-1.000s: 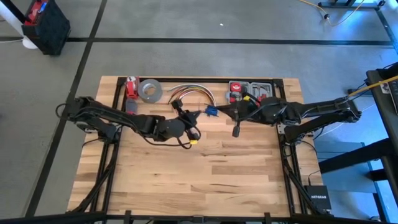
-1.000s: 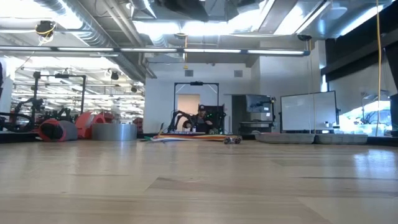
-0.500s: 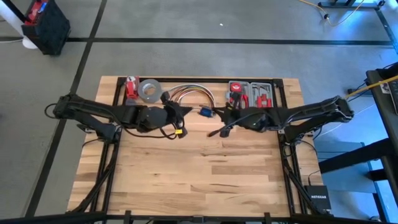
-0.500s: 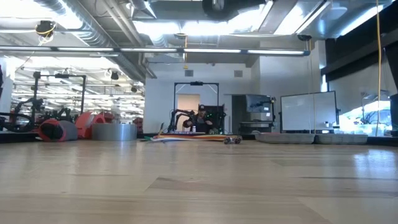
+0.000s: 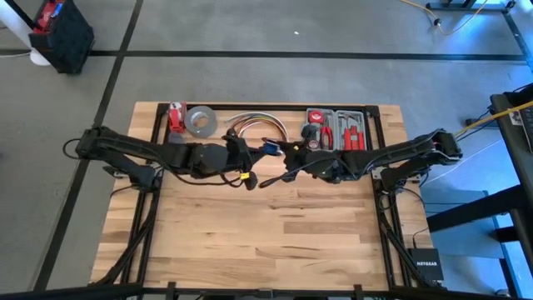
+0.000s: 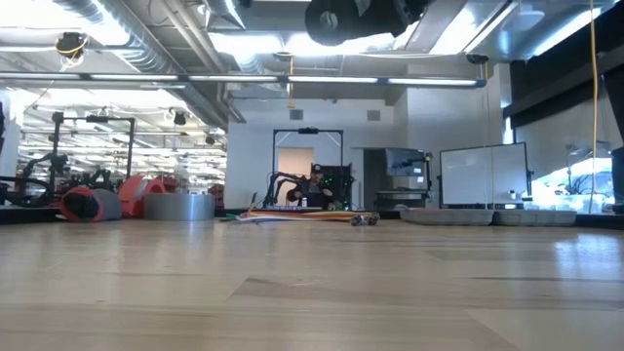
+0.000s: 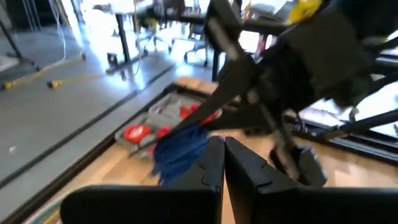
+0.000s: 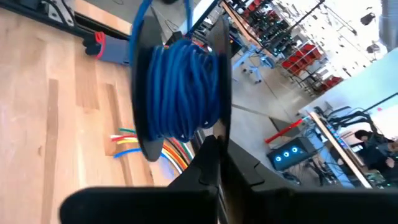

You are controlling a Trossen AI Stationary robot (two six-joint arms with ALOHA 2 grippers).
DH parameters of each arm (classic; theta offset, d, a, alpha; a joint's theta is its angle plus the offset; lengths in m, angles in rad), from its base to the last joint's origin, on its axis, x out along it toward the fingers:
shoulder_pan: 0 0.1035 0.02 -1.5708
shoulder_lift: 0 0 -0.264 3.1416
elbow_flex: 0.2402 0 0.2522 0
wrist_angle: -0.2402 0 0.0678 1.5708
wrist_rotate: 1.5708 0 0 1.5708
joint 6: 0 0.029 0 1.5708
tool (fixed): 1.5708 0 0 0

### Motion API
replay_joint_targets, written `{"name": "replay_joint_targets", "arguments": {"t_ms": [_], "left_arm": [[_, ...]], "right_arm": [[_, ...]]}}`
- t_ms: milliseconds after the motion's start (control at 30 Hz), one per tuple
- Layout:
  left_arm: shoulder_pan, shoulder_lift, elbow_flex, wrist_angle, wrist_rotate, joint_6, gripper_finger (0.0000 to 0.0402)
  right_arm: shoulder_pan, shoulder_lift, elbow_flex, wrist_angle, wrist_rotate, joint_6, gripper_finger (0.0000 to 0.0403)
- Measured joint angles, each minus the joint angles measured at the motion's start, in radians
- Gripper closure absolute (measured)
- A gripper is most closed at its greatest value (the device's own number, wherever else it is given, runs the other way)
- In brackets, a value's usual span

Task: Coil cords
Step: Coil the blue wire on the black spool

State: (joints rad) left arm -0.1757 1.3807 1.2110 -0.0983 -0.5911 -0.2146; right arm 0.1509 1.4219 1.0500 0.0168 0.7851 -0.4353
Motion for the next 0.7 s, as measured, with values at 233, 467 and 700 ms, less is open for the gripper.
{"name": "replay_joint_targets", "arguments": {"t_ms": [233,467,700], "left_arm": [[0.000,0.081,0.001,0.101,0.003,0.108,0.0400],[-0.001,0.146,0.003,0.115,0.002,0.222,0.0400],[-0.004,0.148,0.004,0.083,0.008,0.283,0.0363]], "right_arm": [[-0.002,0.003,-0.003,0.042,-0.018,0.016,0.0400],[-0.004,0.005,-0.005,0.047,-0.015,0.042,0.0400],[-0.008,0.005,-0.005,-0.020,-0.019,0.028,0.0400]]}}
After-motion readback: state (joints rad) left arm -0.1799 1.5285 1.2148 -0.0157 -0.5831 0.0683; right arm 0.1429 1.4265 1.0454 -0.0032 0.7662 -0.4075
